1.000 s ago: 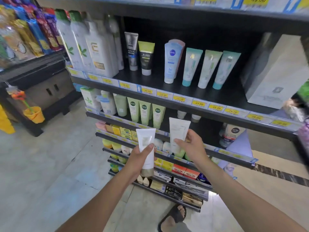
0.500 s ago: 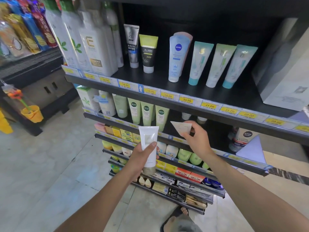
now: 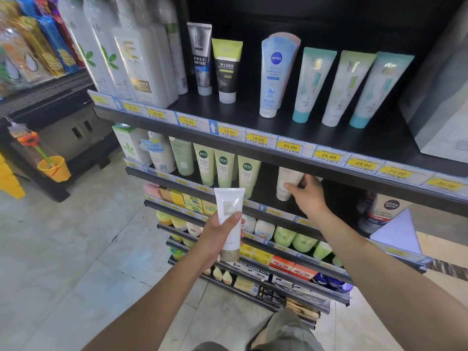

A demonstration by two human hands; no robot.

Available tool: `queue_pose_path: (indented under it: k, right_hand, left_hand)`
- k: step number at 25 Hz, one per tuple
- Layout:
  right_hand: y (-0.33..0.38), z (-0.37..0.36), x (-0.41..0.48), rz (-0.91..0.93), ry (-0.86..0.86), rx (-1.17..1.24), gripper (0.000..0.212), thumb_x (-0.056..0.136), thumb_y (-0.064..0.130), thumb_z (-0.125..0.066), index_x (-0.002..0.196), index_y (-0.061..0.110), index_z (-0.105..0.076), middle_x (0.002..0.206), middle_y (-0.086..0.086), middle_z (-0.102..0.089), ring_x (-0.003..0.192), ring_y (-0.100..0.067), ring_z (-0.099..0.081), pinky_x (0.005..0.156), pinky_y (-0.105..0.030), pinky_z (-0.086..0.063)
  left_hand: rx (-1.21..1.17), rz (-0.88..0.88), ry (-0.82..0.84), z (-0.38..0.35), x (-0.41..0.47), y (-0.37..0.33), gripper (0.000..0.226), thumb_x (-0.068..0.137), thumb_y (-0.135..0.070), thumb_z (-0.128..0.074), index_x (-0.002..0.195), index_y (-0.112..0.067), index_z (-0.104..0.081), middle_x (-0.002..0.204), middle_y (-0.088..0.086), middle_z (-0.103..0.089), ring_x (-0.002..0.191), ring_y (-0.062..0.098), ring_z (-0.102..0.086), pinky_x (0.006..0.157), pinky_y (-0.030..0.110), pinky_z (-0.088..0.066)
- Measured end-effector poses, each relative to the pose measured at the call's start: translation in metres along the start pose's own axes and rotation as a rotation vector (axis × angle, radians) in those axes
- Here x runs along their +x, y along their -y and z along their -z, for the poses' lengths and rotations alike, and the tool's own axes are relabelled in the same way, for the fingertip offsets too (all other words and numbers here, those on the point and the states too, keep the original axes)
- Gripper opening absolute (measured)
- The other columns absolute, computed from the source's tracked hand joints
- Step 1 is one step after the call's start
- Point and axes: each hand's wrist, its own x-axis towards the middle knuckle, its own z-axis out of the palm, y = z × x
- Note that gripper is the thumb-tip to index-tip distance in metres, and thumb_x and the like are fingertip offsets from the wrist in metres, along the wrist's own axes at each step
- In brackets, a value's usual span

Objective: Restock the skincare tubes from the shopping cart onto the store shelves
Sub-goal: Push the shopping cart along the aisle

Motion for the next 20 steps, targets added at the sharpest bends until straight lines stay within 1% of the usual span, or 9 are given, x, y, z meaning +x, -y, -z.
queue_pose_path:
  k: [5,9,11,13,15,17,18,20]
  right_hand:
    - [0.002,0.000,0.007,-0.020,0.037,0.002,0.045,0.094,0.022,-0.071,0.135,0.013,-0.056,0.137,-0.007,-0.062,0.129,-0.026,-0.057,0.100,-0.034,-0.042]
    - [0.002,0.001,0.005,-0.018,0.051,-0.015,0.046,0.093,0.021,-0.073,0.135,0.013,-0.056,0.138,-0.007,-0.061,0.130,-0.026,-0.056,0.105,-0.038,-0.043]
    - [0.003,0.004,0.004,-0.022,0.061,-0.014,0.047,0.091,0.020,-0.075,0.134,0.012,-0.057,0.137,-0.007,-0.062,0.129,-0.026,-0.057,0.104,-0.036,-0.043]
    - [0.000,0.007,0.000,-0.033,0.086,-0.004,0.051,0.088,0.018,-0.078,0.134,0.012,-0.056,0.137,-0.005,-0.063,0.128,-0.023,-0.058,0.104,-0.035,-0.045]
    - [-0.006,0.013,-0.007,-0.030,0.112,-0.013,0.062,0.084,0.018,-0.082,0.140,0.014,-0.054,0.140,-0.004,-0.061,0.130,-0.021,-0.057,0.108,-0.038,-0.046]
    - [-0.011,0.019,-0.022,-0.036,0.100,0.008,0.073,0.082,0.019,-0.084,0.146,0.014,-0.050,0.142,-0.003,-0.057,0.130,-0.020,-0.056,0.111,-0.042,-0.046]
    - [-0.011,0.023,-0.031,-0.035,0.088,0.038,0.074,0.082,0.018,-0.084,0.147,0.012,-0.049,0.141,-0.003,-0.057,0.128,-0.020,-0.056,0.111,-0.041,-0.046]
    - [-0.010,0.031,-0.054,0.004,0.082,0.059,0.066,0.084,0.018,-0.083,0.143,0.011,-0.053,0.132,-0.001,-0.061,0.120,-0.017,-0.060,0.106,-0.037,-0.050]
  left_hand:
    - [-0.006,0.006,-0.004,-0.003,0.003,0.000,0.019,0.098,-0.033,-0.069,0.106,-0.016,-0.069,0.109,0.029,-0.069,0.081,0.032,-0.067,0.085,0.064,-0.057]
    - [0.012,0.012,0.005,-0.010,-0.003,-0.002,0.029,0.097,-0.036,-0.070,0.114,-0.012,-0.067,0.105,0.025,-0.071,0.081,0.030,-0.069,0.084,0.061,-0.058]
    - [0.028,0.017,0.011,-0.013,-0.007,-0.004,0.033,0.097,-0.038,-0.070,0.115,-0.011,-0.067,0.100,0.020,-0.074,0.082,0.029,-0.070,0.083,0.059,-0.059]
    - [0.039,0.011,0.023,-0.017,-0.013,-0.007,0.033,0.098,-0.037,-0.069,0.116,-0.010,-0.067,0.099,0.017,-0.074,0.083,0.029,-0.071,0.080,0.054,-0.060]
    - [0.043,0.001,0.043,-0.022,-0.021,-0.010,0.033,0.099,-0.036,-0.068,0.119,-0.011,-0.065,0.105,0.015,-0.076,0.086,0.027,-0.073,0.078,0.049,-0.061]
    - [0.035,-0.014,0.066,-0.028,-0.028,-0.013,0.030,0.100,-0.034,-0.066,0.122,-0.012,-0.064,0.109,0.013,-0.076,0.092,0.027,-0.074,0.082,0.051,-0.061]
    - [0.033,-0.018,0.081,-0.030,-0.031,-0.014,0.030,0.100,-0.034,-0.066,0.123,-0.014,-0.064,0.112,0.010,-0.076,0.098,0.027,-0.075,0.086,0.054,-0.061]
    - [0.044,-0.017,0.126,-0.035,-0.035,-0.015,0.037,0.097,-0.042,-0.069,0.127,-0.021,-0.064,0.116,0.005,-0.076,0.110,0.027,-0.072,0.095,0.058,-0.058]
